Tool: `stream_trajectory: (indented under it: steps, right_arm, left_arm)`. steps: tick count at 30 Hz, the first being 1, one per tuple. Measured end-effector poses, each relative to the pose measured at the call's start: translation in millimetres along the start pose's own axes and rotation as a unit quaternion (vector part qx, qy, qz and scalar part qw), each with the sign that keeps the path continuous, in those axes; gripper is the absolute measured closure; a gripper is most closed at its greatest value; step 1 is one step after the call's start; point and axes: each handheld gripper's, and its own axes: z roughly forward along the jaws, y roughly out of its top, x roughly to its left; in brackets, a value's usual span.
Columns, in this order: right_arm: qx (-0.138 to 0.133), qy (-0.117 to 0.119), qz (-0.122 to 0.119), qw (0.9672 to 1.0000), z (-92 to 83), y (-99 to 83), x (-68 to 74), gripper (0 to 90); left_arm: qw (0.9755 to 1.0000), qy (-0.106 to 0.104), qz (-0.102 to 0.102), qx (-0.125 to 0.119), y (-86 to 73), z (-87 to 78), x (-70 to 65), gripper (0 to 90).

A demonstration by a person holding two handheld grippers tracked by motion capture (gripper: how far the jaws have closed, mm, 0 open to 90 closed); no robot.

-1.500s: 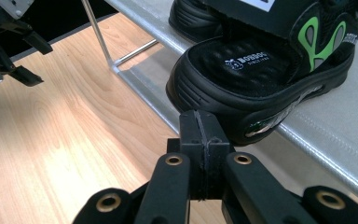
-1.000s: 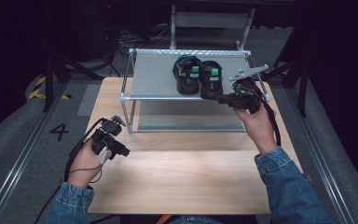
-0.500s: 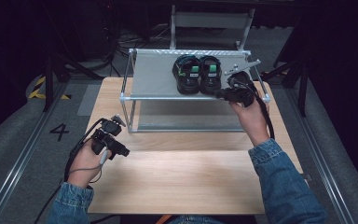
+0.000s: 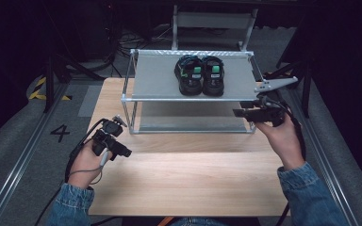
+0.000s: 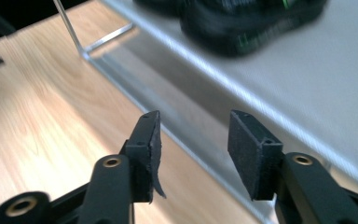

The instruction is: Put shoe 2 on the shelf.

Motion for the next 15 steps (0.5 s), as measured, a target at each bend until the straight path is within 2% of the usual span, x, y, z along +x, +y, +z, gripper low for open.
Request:
stream_trajectory:
  steps: [3, 5, 6, 8, 9, 11, 15]
  right_arm:
    - [0.006, -0.002, 0.007, 1.0, -6.3, -14.5, -3.1, 50.4]
    - [0.014, -0.008, 0.013, 0.9998, -13.7, -38.1, -8.9, 46.1]
    - [0.014, -0.008, 0.013, 0.9998, -13.7, -38.1, -8.9, 46.1]
    - [0.023, -0.011, 0.017, 0.9995, -16.4, -51.6, -12.8, 44.6]
    - [0.028, -0.014, 0.019, 0.9993, -17.3, -58.0, -14.8, 43.8]
    - [0.038, -0.023, 0.029, 0.9986, -18.9, -71.5, -20.2, 42.6]
    - [0.047, -0.028, 0.054, 0.9971, -21.2, -94.2, -30.6, 41.3]
  left_arm:
    - [1.0, 0.004, 0.001, -0.005, -0.7, -0.8, 0.5, 17.2]
    - [0.9999, 0.005, 0.005, -0.009, -1.1, -1.5, 0.9, 17.1]
    - [0.9999, 0.004, 0.007, -0.011, -1.5, -1.7, 1.1, 17.1]
    - [0.9999, 0.004, 0.01, -0.01, -2.8, -2.0, 0.6, 17.1]
    - [1.0, -0.002, 0.005, -0.007, -4.1, -1.3, 0.0, 17.1]
    - [0.9999, -0.001, 0.01, -0.006, -6.4, -1.0, 1.6, 17.2]
    - [0.9999, -0.002, 0.013, -0.01, -13.7, -0.9, 5.4, 17.2]
